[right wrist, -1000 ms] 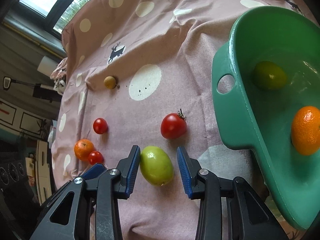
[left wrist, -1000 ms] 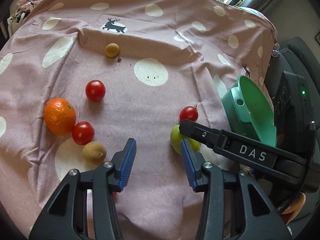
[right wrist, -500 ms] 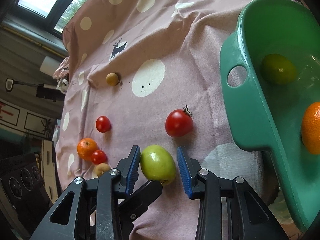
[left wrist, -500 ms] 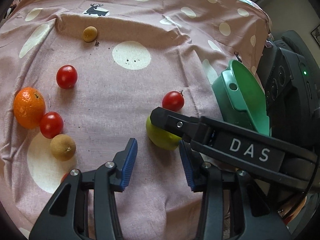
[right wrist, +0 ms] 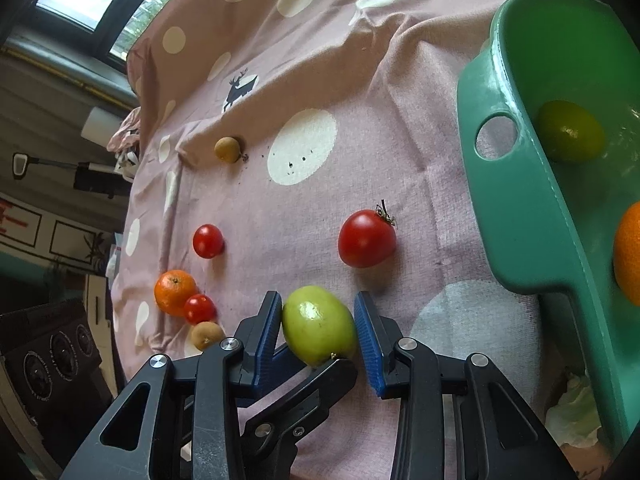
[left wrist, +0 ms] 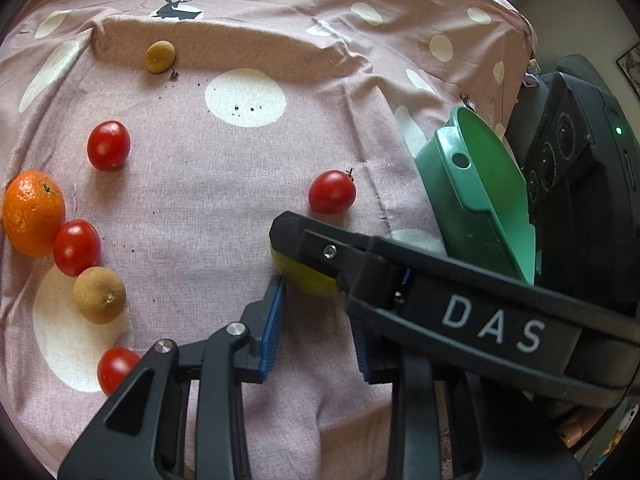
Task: Organize fruits
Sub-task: 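Close the right gripper on the green-yellow fruit and lift it, then carry the green-yellow fruit with the right gripper over the basin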
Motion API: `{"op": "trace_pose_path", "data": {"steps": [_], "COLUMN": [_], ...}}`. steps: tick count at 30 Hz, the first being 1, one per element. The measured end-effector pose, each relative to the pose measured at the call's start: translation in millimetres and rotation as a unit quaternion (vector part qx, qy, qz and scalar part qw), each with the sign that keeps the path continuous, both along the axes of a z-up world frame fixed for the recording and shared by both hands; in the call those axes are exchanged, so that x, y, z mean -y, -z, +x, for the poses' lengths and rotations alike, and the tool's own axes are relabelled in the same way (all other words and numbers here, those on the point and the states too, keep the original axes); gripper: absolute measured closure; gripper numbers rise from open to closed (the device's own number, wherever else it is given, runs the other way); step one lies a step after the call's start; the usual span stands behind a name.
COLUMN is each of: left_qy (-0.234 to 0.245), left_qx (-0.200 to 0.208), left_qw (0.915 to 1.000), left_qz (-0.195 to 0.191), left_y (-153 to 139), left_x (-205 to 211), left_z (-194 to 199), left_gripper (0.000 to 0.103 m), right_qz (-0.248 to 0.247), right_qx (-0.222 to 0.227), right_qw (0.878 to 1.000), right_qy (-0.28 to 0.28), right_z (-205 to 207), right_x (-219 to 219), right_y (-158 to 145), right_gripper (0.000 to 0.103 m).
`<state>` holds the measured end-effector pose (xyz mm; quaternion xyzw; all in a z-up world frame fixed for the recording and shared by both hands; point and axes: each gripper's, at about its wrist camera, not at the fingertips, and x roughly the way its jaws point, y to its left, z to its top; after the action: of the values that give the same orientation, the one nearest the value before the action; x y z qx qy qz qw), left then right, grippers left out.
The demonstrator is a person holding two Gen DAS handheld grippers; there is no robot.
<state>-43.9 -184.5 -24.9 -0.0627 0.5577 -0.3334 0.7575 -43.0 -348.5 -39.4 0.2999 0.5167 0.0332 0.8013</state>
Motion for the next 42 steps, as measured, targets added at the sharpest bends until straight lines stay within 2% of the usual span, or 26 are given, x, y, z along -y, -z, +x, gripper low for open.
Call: {"op": "trace_pose_path", "data": {"steps": [7,11,21,28,35,42], "left_qy": [-0.006,-0.006,-0.003,0.028,0.072,0.11], "left_qx": [0.035,0.07,0.149,0.191,0.214,0.21], "left_qw": [0.9993,0.9974,0.9884,0.9805,0.9733,0.9707], "left_qz": [-0.013,-0.014,-0.031,-0.034,-0.04,-0.041], "left_y": [-20.4,-37.3,-75.8,-93.3,-103.6,-100.3], "left_x": [-4.9,-5.1,3.0,29.3,66.1,99.6], "left_z": [-7.4,-16.3,-41.1,-55.3,-64.6,-67.4], "left_gripper": [0.074,0.074,0.074,0.074,0.074,0.074], "right_qz": [-0.018,-0.032,-0.055,-0.047,-0.037,-0.025], "right_qx": [0.042,0.071,0.153,0.185,0.213,0.213], "right_qw": [0.999,0.997,0.987,0.981,0.973,0.969], "right_qy": [-0.008,-0.007,-0.002,0.027,0.075,0.126], "right_z": [-8.1,-16.0,-41.8,-61.8,-81.5,-93.4], "right_x": [-5.3,-8.8,-5.3,18.2,53.5,86.4], "right_y": [-18.9,-35.3,-78.7,-95.5,-104.0,-99.9], "right_gripper": [0.063,0.063,0.063,0.063,0.063,0.063]}}
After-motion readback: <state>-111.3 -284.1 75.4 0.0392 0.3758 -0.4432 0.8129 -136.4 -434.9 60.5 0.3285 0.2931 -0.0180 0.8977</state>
